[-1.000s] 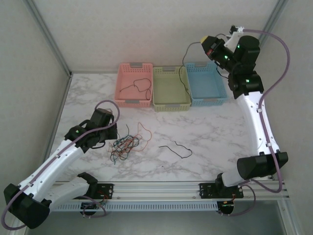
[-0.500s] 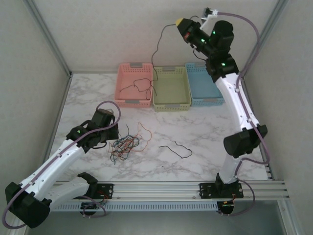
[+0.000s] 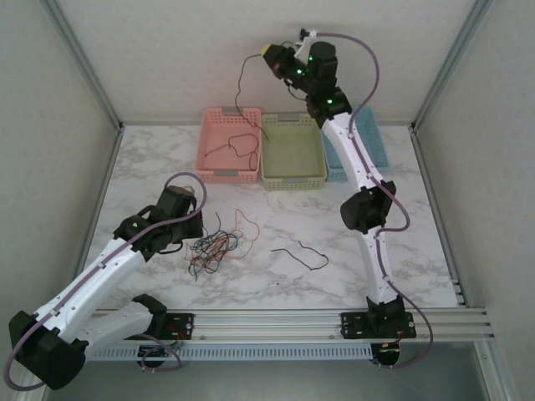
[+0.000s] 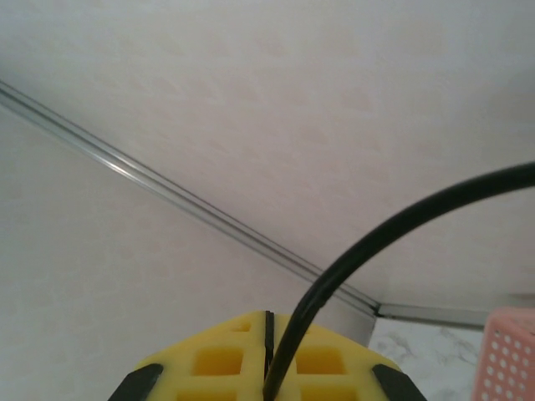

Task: Untangle the cables

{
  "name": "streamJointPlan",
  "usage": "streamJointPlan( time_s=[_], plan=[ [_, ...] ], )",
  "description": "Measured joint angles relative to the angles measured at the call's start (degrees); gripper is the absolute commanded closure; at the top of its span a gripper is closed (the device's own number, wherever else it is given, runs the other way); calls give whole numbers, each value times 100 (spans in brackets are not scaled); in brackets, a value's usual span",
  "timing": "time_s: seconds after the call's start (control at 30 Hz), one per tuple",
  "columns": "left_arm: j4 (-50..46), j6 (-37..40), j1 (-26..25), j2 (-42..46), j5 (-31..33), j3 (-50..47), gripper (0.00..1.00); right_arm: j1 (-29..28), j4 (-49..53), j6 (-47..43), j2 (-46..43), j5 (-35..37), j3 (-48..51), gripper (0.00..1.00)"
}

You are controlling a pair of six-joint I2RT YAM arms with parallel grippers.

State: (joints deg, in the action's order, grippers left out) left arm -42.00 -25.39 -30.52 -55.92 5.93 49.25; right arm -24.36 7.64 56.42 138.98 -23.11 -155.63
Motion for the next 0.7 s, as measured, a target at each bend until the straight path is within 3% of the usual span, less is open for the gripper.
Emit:
streamJointPlan(
  time_s=[0.3,0.7],
  plan=[
    [7,2,0,0,-17,-33,100,-280,509,-225,592,94,-2,100],
    [66,2,0,-24,-61,-63,100,-608,592,-590,66,295,-328,100]
  ],
)
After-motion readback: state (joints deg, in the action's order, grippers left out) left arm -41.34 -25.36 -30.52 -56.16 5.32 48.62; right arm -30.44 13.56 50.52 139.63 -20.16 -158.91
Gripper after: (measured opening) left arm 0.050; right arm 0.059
